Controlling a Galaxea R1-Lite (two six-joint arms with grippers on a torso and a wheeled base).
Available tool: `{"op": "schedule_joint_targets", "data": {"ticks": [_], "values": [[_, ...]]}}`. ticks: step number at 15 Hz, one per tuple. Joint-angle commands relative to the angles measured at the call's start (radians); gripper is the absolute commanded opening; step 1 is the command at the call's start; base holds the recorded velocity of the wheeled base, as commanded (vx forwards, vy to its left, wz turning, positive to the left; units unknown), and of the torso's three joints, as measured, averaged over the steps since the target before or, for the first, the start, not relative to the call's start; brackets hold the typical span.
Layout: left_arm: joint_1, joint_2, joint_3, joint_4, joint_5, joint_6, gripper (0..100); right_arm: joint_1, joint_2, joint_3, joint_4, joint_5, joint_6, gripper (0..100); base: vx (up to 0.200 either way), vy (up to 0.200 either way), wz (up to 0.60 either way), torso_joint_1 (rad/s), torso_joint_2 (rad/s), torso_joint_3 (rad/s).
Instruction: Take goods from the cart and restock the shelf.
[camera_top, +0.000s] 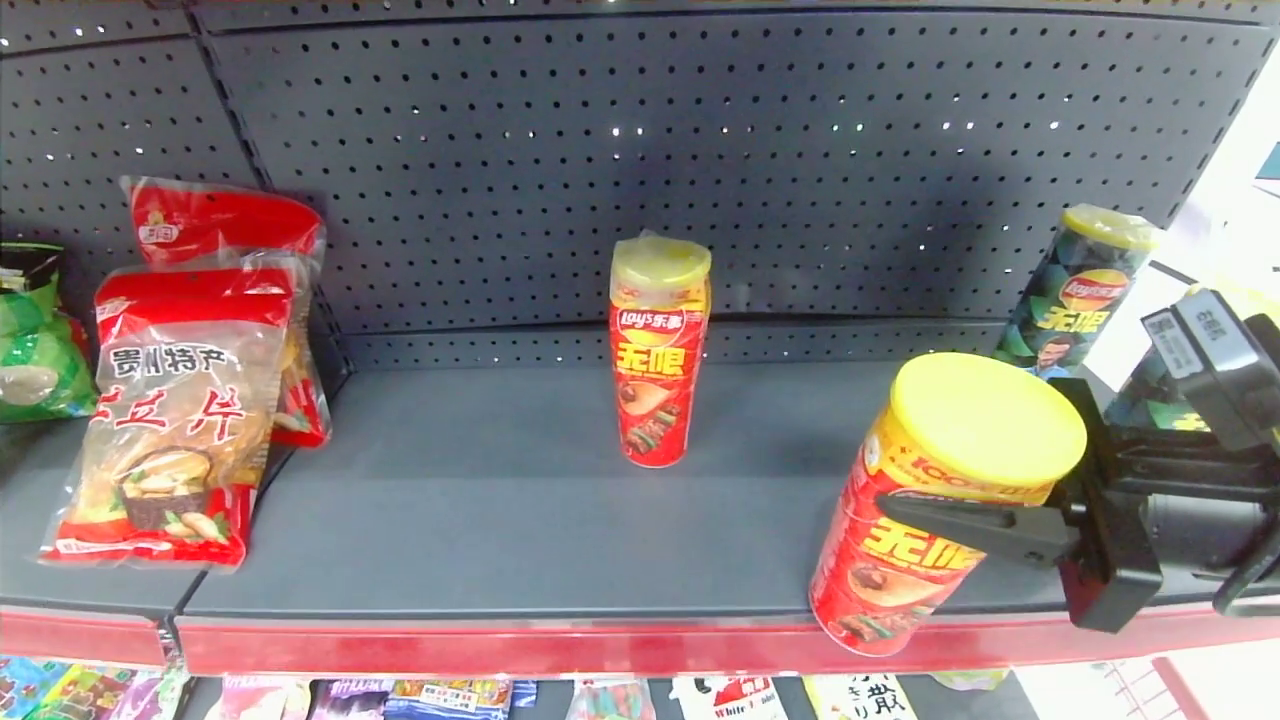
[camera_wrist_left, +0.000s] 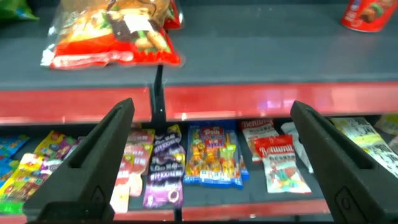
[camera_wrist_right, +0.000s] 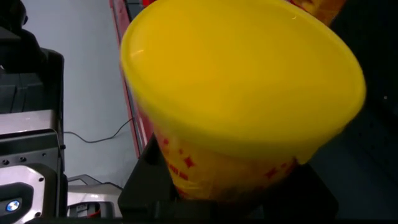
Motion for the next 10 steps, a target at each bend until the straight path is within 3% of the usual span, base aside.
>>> {"op": "schedule_joint_targets", "data": {"ticks": [1, 10], "values": [[0.0, 0.001, 0.001, 0.0, 0.0, -0.002, 100, 0.001, 0.004, 0.002, 0.004, -0.001, -0.002, 0, 0.0, 0.0, 0.0, 0.0, 0.0, 0.0], [0.0, 0.001, 0.0, 0.0, 0.002, -0.005, 100, 0.003, -0.001, -0.015, 0.004, -0.006, 0.0, 0, 0.0, 0.0, 0.0, 0.0, 0.0, 0.0]]}}
